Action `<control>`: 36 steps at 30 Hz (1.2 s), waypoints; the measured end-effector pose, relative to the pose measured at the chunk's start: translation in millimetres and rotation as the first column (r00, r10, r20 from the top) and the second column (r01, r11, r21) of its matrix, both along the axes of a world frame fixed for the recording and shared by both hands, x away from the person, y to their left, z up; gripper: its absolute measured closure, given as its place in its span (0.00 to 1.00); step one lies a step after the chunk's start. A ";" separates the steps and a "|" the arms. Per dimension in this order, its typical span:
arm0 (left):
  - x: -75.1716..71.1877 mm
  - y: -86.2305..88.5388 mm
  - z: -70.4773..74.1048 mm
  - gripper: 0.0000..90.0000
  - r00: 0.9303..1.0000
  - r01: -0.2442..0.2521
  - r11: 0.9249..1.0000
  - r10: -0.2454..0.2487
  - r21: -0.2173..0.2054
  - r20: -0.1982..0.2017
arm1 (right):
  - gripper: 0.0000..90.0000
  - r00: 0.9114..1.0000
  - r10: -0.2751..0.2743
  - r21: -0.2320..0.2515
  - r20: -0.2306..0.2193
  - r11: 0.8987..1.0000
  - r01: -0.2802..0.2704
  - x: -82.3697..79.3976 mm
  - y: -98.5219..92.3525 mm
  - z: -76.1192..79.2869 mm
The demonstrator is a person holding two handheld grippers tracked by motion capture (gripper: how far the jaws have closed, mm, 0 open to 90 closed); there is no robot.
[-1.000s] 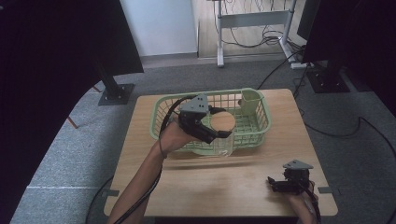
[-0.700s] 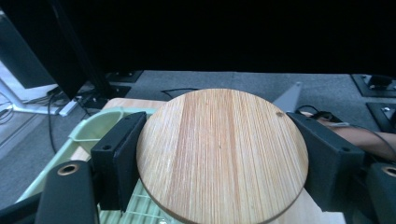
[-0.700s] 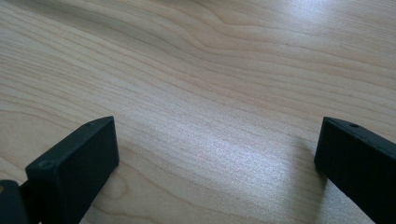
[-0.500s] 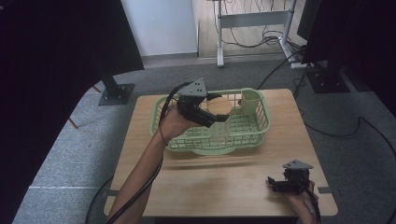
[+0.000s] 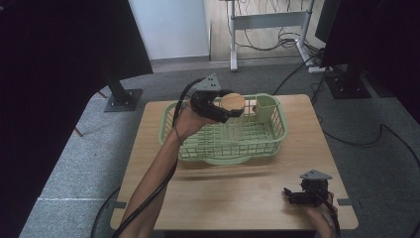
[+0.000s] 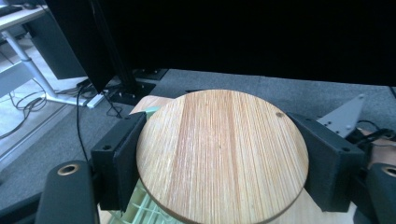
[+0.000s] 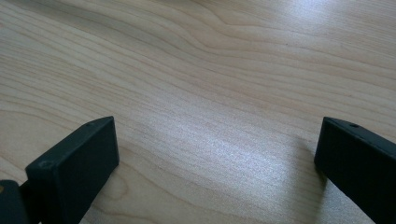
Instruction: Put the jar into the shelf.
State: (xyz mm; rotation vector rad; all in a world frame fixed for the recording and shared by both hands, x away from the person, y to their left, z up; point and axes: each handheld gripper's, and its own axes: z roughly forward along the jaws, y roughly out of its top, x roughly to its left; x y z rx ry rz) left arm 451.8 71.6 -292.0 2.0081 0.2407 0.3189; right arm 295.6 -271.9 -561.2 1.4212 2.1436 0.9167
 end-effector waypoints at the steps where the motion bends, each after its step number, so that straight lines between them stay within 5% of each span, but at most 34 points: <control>1: 2.6 -0.4 -2.5 0.26 1.000 -0.006 1.000 0.006 0.002 -0.002 | 0.00 1.000 0.000 0.000 0.000 1.000 0.000 0.0 0.0 0.0; 20: 40.1 -1.4 -57.9 0.26 0.996 -0.088 0.996 0.088 -0.029 -0.024 | 0.00 1.000 0.004 0.000 0.000 1.000 -0.004 0.4 -0.2 0.0; 36: 56.6 -1.9 -94.9 0.26 0.994 -0.092 0.996 0.092 0.002 -0.057 | 0.00 1.000 0.004 0.000 0.000 1.000 -0.004 0.6 -0.2 0.0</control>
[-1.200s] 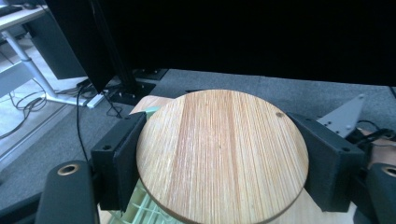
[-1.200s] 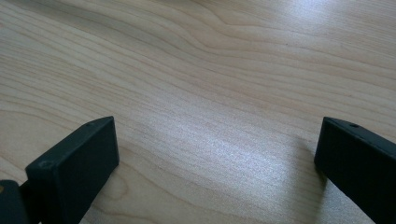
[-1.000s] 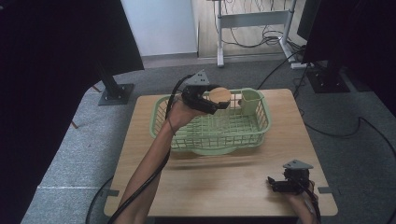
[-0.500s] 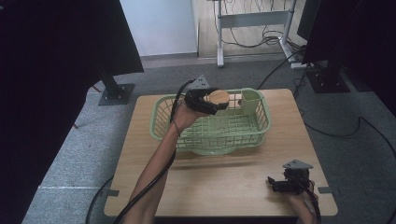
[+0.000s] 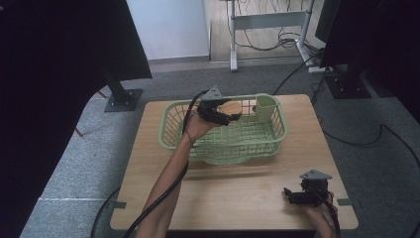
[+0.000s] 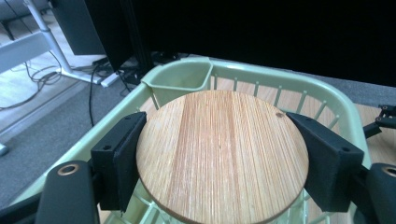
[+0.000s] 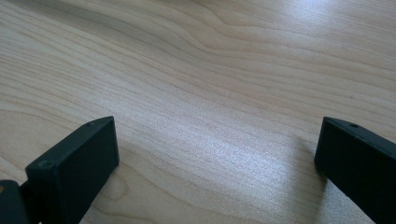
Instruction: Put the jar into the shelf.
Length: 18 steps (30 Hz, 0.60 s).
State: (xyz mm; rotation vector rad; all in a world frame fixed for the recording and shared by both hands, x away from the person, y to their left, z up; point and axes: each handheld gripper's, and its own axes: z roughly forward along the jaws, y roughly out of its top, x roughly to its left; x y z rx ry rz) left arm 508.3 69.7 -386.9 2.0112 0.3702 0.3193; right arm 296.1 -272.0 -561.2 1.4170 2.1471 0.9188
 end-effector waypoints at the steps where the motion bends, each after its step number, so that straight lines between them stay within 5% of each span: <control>1: 0.7 -0.6 -1.8 0.26 1.000 0.002 1.000 -0.002 0.003 -0.002 | 0.00 1.000 0.000 0.000 0.000 1.000 0.000 0.0 0.0 0.0; 14: 6.4 -2.1 -19.1 0.26 0.999 -0.001 0.998 0.003 0.061 -0.040 | 0.00 1.000 0.001 0.000 0.000 1.000 -0.001 0.2 0.0 0.0; 18: 7.8 -0.6 -20.5 0.26 0.999 -0.009 0.999 0.011 0.049 -0.051 | 0.00 1.000 0.001 0.000 0.000 1.000 -0.001 0.2 0.0 0.0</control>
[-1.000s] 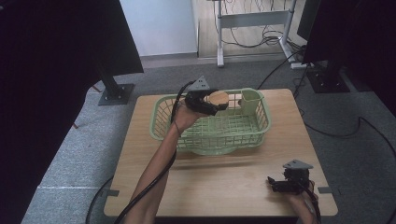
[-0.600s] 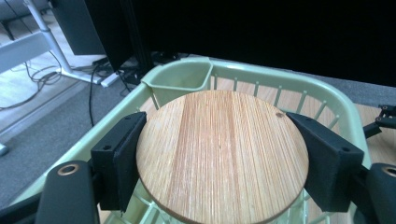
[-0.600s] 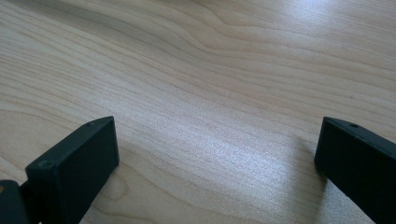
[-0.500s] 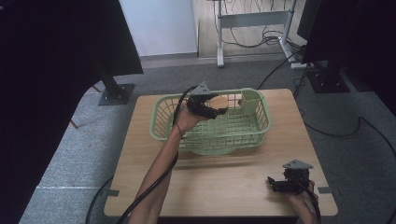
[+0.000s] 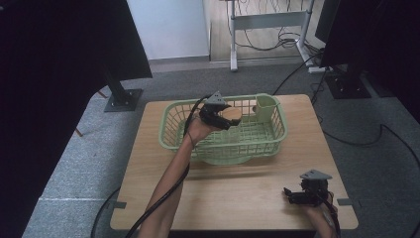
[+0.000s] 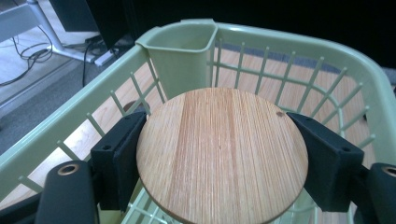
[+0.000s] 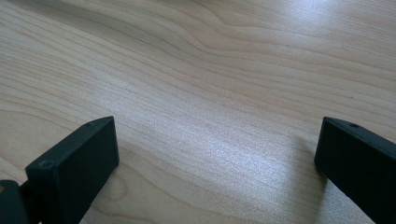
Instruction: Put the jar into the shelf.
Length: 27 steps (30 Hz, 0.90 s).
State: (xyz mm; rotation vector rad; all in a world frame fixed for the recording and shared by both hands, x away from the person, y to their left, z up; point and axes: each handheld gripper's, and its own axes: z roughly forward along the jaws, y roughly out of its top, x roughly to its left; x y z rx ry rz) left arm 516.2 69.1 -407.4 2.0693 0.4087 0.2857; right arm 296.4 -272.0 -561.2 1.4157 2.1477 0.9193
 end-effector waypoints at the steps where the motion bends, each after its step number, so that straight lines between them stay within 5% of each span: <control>1: 0.2 0.2 -0.2 0.26 1.000 -0.004 1.000 0.004 -0.001 -0.005 | 0.00 1.000 0.000 0.000 0.000 1.000 0.000 0.0 0.0 0.0; 11: -1.1 0.0 -1.7 0.25 1.000 -0.009 1.000 0.009 -0.003 0.009 | 0.00 1.000 0.000 0.000 0.000 1.000 0.000 0.0 0.0 0.0; 27: -7.7 0.6 6.7 0.09 0.998 -0.035 0.999 0.036 -0.005 0.044 | 0.00 1.000 0.000 0.000 0.000 1.000 0.000 0.0 0.0 0.0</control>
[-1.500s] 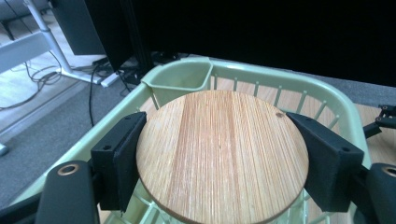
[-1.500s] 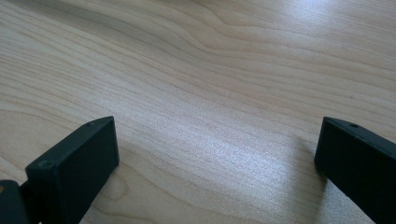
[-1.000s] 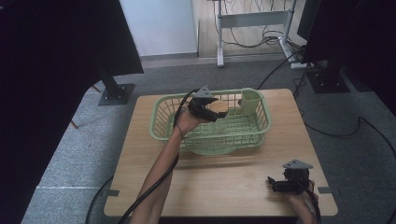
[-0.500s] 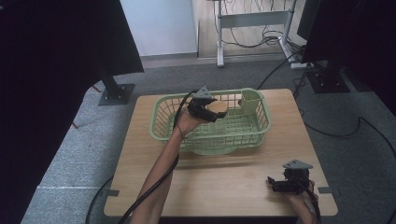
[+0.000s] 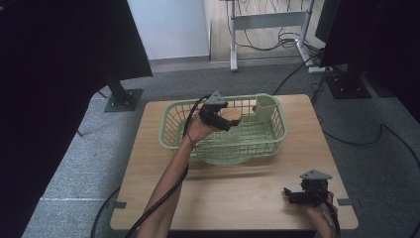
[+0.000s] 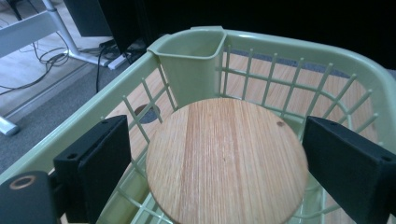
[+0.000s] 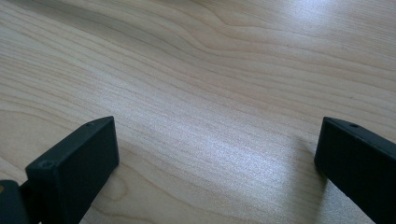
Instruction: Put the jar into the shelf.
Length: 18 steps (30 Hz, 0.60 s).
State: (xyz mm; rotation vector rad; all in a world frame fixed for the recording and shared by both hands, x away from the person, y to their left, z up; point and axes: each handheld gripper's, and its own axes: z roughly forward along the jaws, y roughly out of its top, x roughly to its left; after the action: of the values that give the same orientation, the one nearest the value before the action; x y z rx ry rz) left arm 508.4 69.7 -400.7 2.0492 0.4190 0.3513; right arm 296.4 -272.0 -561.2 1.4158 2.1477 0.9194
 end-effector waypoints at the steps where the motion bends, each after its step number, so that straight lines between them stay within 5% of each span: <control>1: -0.8 0.7 1.1 0.09 1.000 0.000 1.000 0.000 -0.001 0.001 | 0.00 1.000 0.000 0.000 0.000 1.000 0.000 0.0 0.0 0.0; 18: -15.5 15.5 17.5 0.06 1.000 -0.001 1.000 0.002 -0.026 0.009 | 0.00 1.000 0.000 0.000 0.000 1.000 0.000 0.0 0.0 0.0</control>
State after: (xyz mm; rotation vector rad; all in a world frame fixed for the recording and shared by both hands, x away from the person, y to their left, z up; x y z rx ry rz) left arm 492.9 85.2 -383.2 2.0213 0.4174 0.3548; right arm 296.3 -272.0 -561.2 1.4157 2.1478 0.9190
